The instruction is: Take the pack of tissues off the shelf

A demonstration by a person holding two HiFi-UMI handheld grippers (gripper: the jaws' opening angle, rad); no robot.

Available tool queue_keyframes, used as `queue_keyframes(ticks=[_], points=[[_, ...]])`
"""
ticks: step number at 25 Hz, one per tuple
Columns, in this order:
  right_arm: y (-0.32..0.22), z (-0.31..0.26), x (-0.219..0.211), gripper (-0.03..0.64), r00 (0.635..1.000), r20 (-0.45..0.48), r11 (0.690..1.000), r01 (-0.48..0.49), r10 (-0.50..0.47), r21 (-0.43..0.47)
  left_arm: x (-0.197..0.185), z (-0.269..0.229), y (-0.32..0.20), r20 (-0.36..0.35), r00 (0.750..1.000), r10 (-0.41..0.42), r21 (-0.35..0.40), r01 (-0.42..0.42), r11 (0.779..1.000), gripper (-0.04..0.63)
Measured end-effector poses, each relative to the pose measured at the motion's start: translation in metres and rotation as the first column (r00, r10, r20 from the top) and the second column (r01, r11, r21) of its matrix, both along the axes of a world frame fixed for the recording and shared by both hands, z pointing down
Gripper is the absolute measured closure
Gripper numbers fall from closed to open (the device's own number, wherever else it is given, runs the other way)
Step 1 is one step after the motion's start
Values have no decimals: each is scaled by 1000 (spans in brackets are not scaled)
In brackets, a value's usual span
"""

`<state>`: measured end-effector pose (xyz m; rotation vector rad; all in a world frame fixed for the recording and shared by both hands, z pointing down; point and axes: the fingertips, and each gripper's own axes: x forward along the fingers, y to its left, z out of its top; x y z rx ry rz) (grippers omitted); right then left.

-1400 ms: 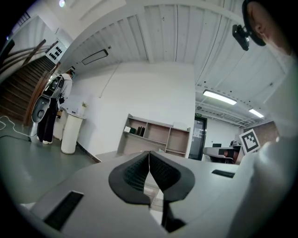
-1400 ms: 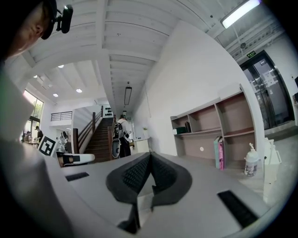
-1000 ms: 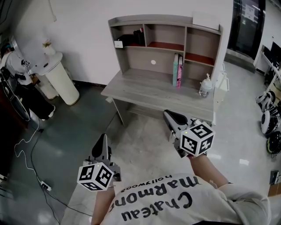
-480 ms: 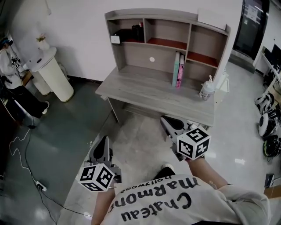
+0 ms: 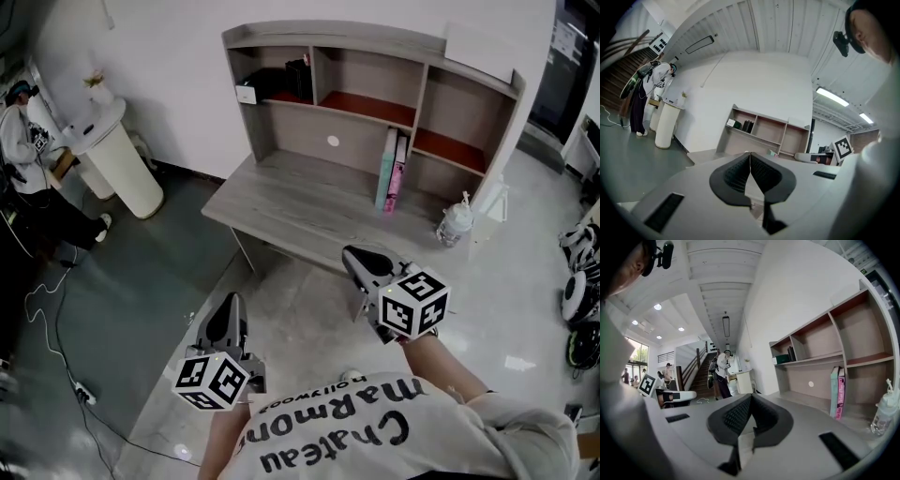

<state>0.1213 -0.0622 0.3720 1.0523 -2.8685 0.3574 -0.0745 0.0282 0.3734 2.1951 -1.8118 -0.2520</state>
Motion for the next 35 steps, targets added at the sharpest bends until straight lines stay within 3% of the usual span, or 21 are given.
queue_keyframes(ticks=[11,15,23,35], points=[[-79,-2,28,611,995,15,996,94,-94,13,34,-6,-65,-3,997,-82,48,82,996,577],[-93,7,36,611,992,25,993,121,-120,-12,48,6,-75,18,995,-102,13,102,995,577],[-106,27,28,611,986,35,984,163,-161,-69,41,20,-78,-12,988,-152,-33,152,988,577],[-140,22,-4,611,990,43,987,135,-132,-85,11,11,-129,-32,996,-86,-10,85,996,577]])
